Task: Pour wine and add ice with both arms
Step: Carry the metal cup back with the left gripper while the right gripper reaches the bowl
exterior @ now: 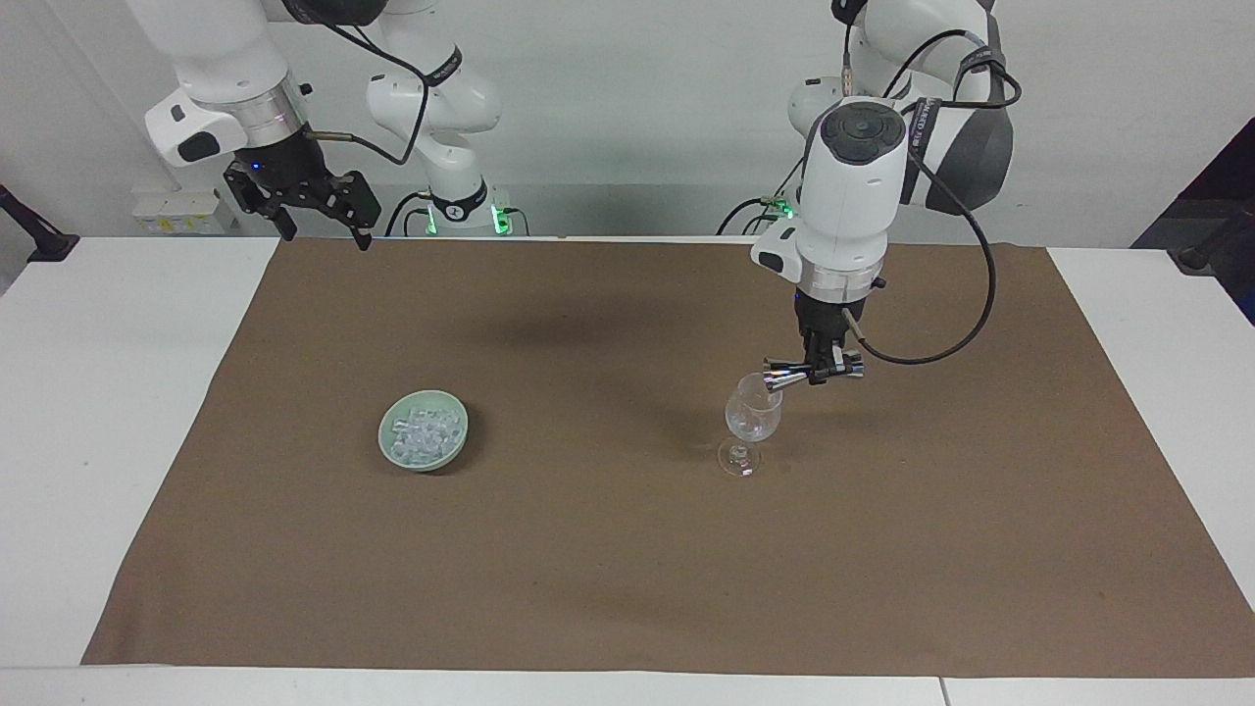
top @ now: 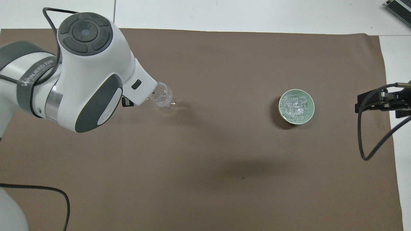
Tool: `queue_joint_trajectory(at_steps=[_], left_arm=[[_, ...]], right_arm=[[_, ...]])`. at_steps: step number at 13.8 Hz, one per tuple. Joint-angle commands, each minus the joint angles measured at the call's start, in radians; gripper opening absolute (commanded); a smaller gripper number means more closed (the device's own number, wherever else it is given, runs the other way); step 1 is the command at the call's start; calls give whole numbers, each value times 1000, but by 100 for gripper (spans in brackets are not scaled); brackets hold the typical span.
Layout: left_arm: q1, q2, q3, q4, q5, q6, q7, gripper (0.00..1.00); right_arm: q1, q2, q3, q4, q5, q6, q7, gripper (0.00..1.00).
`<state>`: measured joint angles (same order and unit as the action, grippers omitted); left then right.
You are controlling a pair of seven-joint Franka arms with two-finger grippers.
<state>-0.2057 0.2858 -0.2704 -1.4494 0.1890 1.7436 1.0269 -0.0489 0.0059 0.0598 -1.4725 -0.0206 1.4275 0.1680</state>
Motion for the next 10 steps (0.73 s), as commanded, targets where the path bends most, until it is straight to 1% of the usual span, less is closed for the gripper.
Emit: queue_joint_trajectory(at_steps=[1,3,5,8,10], left_arm=[[63,-14,7,6,-133,-12,66,0],[124,-14,7,6,-271,-3,145,0],[175,-10,4,4,-333,-2,192,0],[267,-5,3,-8,-477,-3,358,0],[328,22,3,-6,-574,-1,483,0]], right_arm=[[-20,-20,5,-29,19,63,-18,100],[-19,-20,5,-60,19,128,-19,100],[-16,-20,6,-112,16,187,-22,100],[-6,-4,6,-189,5,278,-58,100],[-6,12,6,-253,4,374,-58,100]])
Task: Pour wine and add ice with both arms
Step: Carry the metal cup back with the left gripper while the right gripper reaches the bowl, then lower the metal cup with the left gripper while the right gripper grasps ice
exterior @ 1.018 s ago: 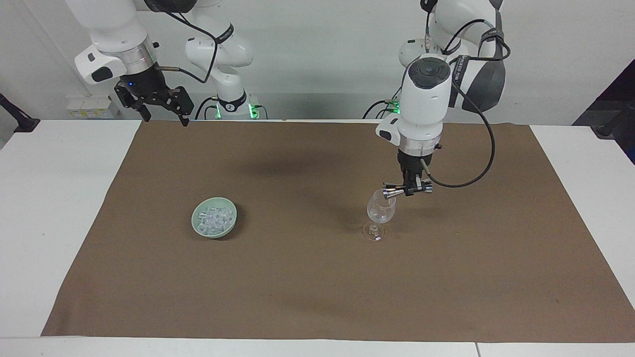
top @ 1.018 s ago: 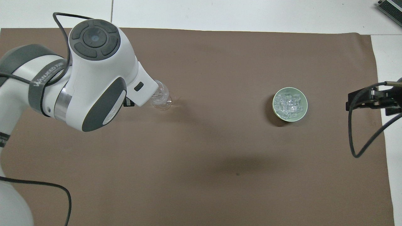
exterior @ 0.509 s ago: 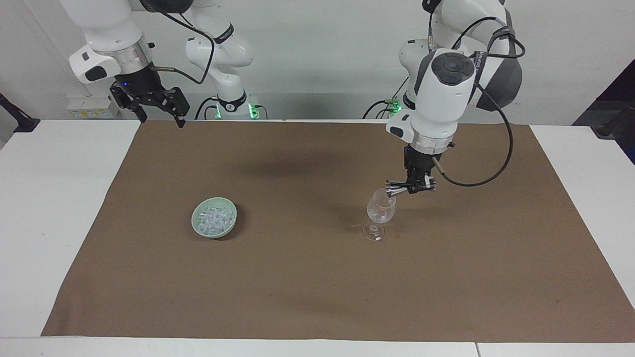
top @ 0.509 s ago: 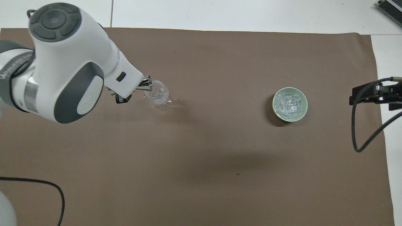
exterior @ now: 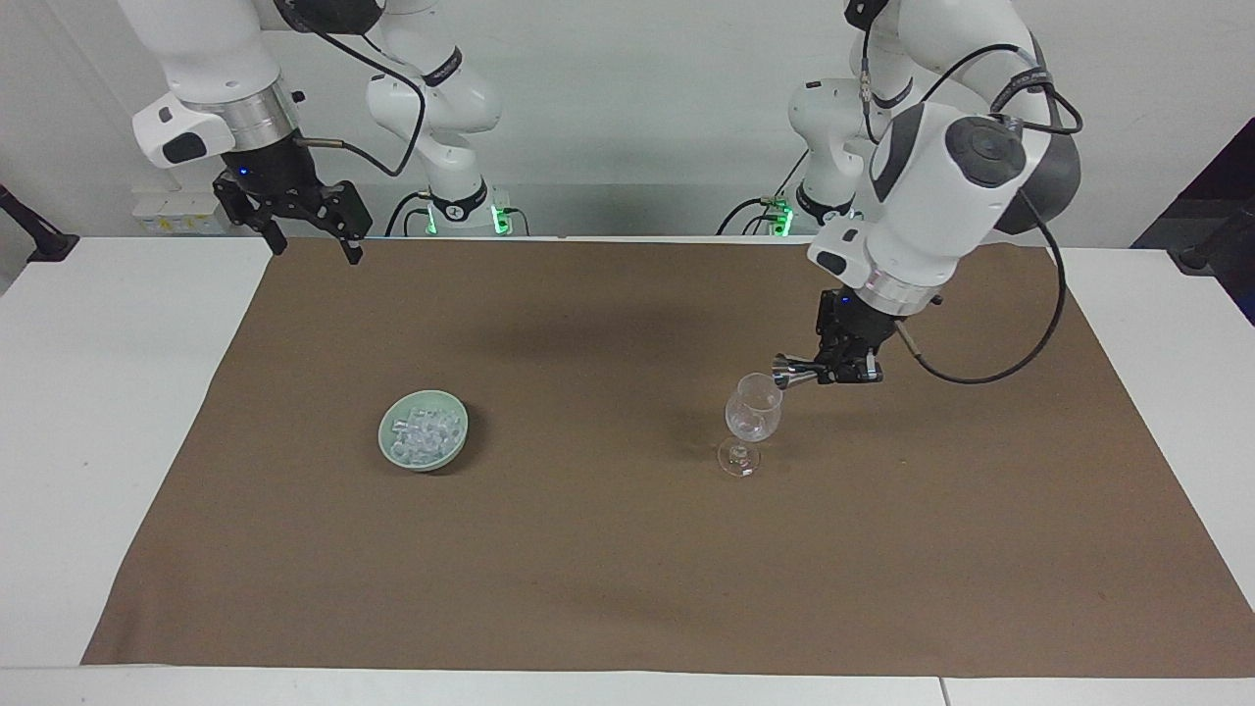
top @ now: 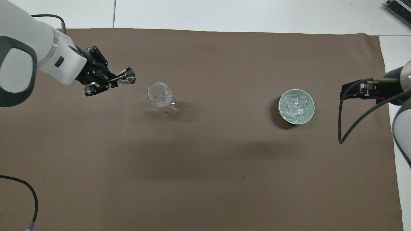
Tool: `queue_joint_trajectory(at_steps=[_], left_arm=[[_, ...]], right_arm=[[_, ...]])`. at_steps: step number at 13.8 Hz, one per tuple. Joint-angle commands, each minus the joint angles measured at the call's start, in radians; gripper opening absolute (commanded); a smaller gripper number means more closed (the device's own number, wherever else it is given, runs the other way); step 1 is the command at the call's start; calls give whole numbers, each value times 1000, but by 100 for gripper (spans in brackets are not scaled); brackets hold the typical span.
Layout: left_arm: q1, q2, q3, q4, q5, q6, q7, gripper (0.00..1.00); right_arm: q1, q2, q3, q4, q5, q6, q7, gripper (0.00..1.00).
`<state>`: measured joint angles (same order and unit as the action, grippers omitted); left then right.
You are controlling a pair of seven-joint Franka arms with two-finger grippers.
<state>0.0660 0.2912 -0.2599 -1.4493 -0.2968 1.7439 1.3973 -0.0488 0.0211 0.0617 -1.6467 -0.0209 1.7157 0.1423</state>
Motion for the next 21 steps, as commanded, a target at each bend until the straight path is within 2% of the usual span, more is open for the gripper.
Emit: queue_joint_trajectory(at_steps=[1,3,4,7,10,12,15,18,21], left_arm=[[95,40,-7,-6,-161,-9,190,0],[167,74,-7,-9,-276,-50,326,0],[205,98,-7,-11,-342,-99,388,0],[293,169,-5,-77,-558,-124,651,0],[388,265,-5,-82,-678,-191,755,0],[423,317,-5,-91,-708,-225,822,0],[489,385,-10,-89,-731,-259,824,0],[567,456,-21,-92,-788,-294,822,0],[633,508,-41,-85,-814,-305,824,0]], right_arm=[[-5,8,4,-131,3,151,-30,100],[-2,26,4,-220,1,281,-32,100],[0,42,4,-234,-1,318,-30,100],[20,104,4,-242,-25,392,-26,100],[64,131,4,-312,-83,496,25,100],[84,155,4,-335,-146,551,51,100],[86,186,4,-335,-201,590,52,100],[87,213,4,-337,-279,598,89,89],[89,215,4,-352,-284,601,106,81]])
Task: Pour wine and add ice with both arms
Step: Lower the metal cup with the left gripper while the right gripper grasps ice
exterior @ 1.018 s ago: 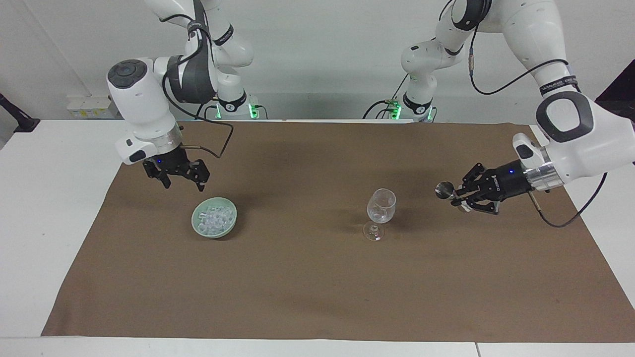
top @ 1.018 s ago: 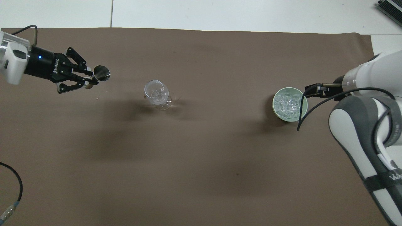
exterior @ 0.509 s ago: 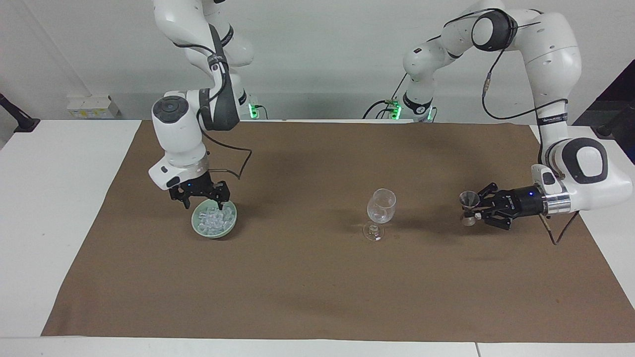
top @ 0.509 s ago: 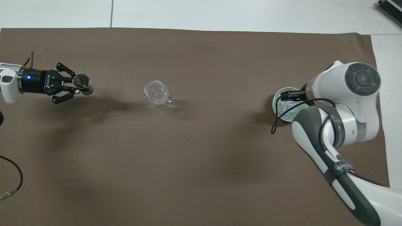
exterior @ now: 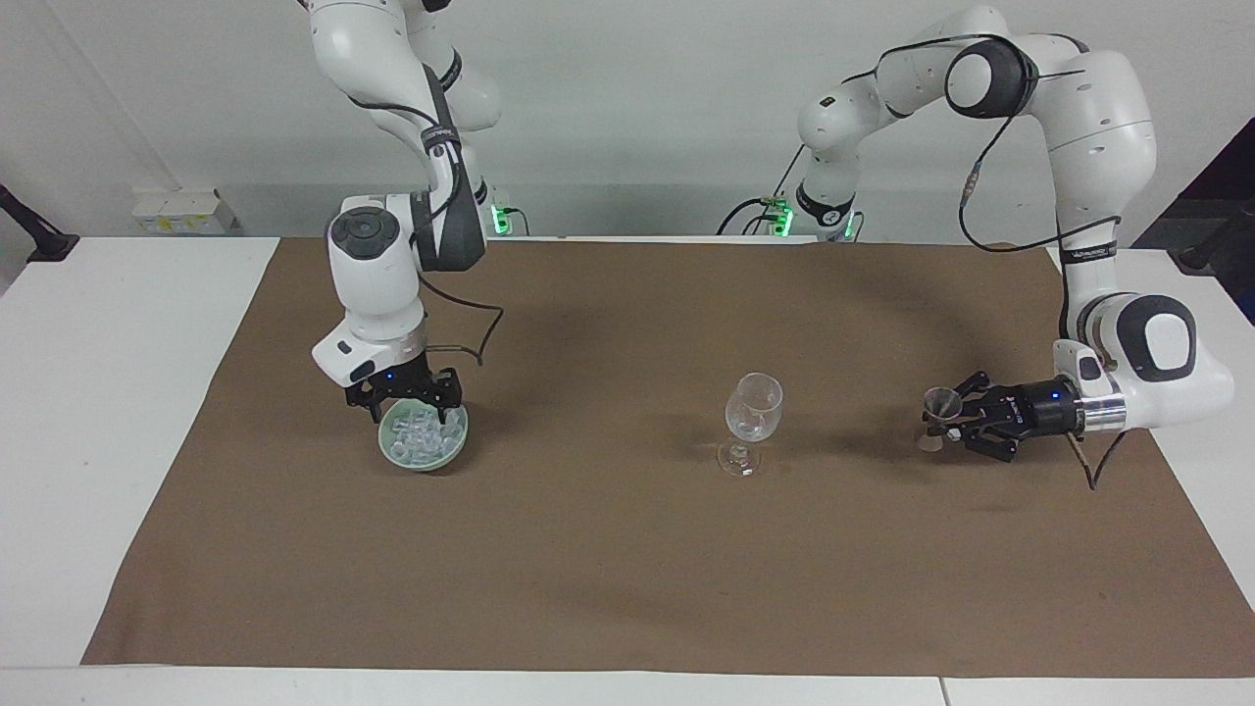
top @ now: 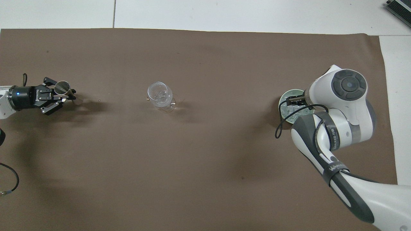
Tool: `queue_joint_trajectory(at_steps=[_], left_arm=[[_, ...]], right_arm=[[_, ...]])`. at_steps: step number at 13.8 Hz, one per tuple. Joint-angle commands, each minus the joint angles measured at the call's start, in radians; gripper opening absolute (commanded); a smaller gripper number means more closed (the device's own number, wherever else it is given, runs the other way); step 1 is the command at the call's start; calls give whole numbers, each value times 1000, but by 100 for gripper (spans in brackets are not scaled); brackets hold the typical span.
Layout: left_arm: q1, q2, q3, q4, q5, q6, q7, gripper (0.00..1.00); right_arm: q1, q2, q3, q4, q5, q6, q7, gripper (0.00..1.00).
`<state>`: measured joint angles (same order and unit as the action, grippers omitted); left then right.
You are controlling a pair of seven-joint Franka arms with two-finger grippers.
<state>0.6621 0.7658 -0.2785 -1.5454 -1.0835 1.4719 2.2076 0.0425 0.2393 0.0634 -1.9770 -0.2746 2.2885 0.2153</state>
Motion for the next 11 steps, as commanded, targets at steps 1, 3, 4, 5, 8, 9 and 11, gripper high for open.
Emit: queue_joint_trajectory(at_steps=[1,3,4,5,8,9,11], left_arm=[[43,41,-19,7,-26,-42,24,0],[42,65,-17,1,-24,-44,69,0],[37,81,-18,1,-27,-44,72,0],[33,85,-19,1,-27,-45,72,0],[39,86,-19,2,-26,-45,81,0],[42,86,-18,5,-24,-45,81,0],[56,87,-19,7,-23,-44,86,0]], right_arm=[[8,-2,3,-26,-31,40,33,80],[16,-2,3,-49,-55,51,35,76],[16,-2,3,-54,-66,64,35,73],[16,0,3,-54,-66,69,35,67],[16,11,3,-56,-81,80,35,59],[16,11,3,-56,-87,80,35,49],[16,11,3,-53,-89,75,35,12]])
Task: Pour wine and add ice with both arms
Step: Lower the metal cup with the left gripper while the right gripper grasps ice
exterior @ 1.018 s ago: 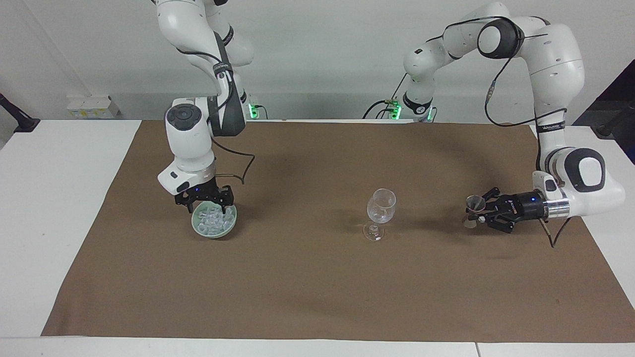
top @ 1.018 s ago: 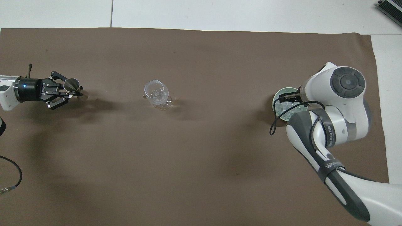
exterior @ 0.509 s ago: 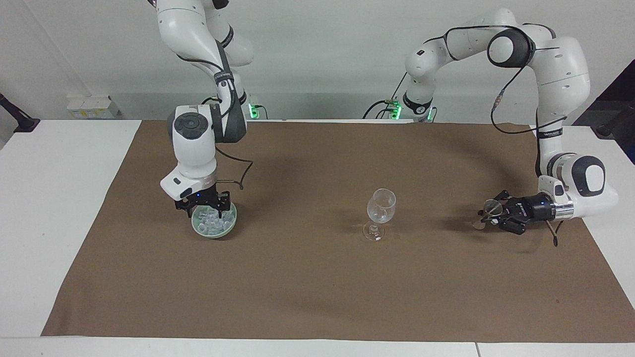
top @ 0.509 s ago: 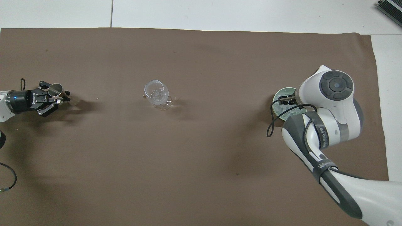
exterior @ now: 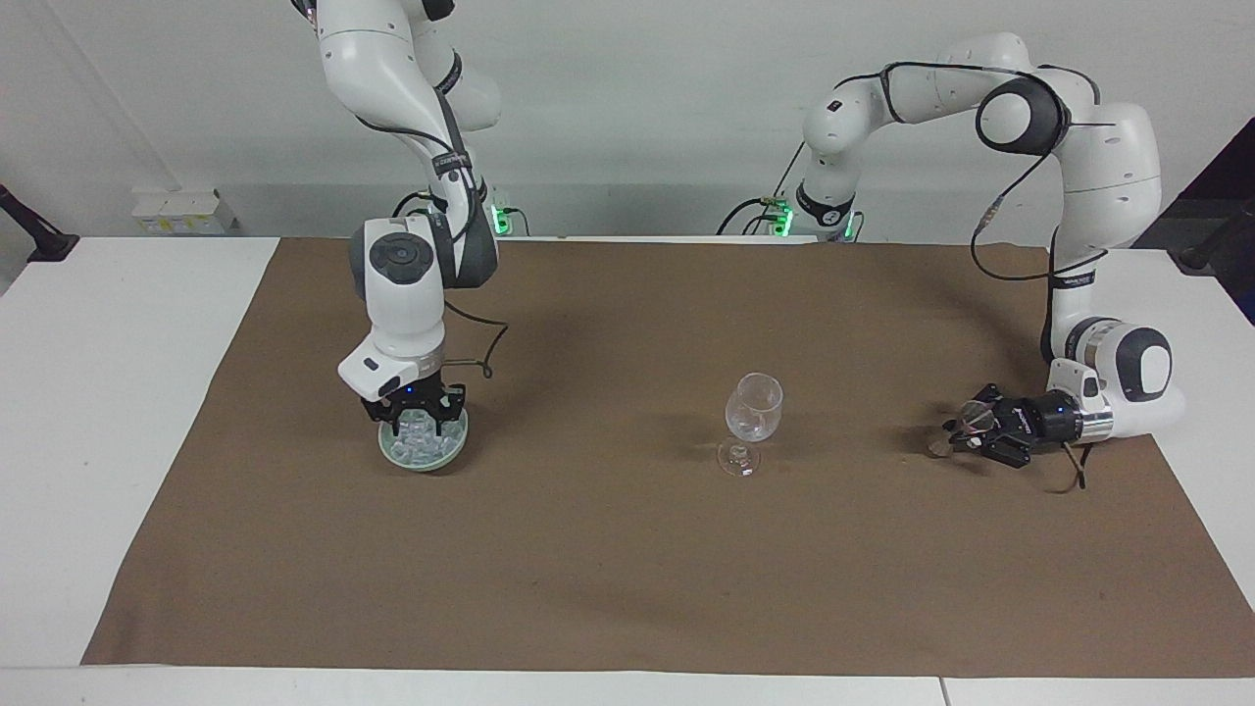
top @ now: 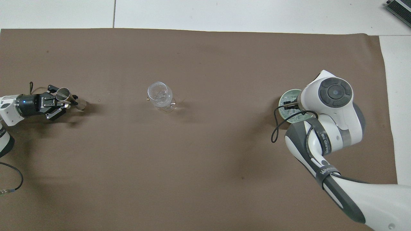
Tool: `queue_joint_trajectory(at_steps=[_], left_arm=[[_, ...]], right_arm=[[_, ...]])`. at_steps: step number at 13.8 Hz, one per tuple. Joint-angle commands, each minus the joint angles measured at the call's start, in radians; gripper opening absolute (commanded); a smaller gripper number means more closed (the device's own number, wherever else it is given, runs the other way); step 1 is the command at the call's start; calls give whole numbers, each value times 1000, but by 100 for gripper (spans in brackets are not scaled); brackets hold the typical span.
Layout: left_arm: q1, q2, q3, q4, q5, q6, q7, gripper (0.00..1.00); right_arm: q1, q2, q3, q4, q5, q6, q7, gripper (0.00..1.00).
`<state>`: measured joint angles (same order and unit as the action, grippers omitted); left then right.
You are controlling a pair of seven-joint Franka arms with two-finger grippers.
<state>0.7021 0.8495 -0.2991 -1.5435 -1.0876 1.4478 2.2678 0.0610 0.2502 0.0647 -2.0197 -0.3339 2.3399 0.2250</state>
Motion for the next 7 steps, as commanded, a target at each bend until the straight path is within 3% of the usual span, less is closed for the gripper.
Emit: queue_joint_trajectory(at_steps=[1,7], left_arm=[[19,3,2,2,-21,-18,64,0],[13,29,-2,-1,-90,34,75,0]], right_arm=[[-3,-2,1,-10,-30,25,27,0],[-4,-37,6,44,-17,9,69,0]])
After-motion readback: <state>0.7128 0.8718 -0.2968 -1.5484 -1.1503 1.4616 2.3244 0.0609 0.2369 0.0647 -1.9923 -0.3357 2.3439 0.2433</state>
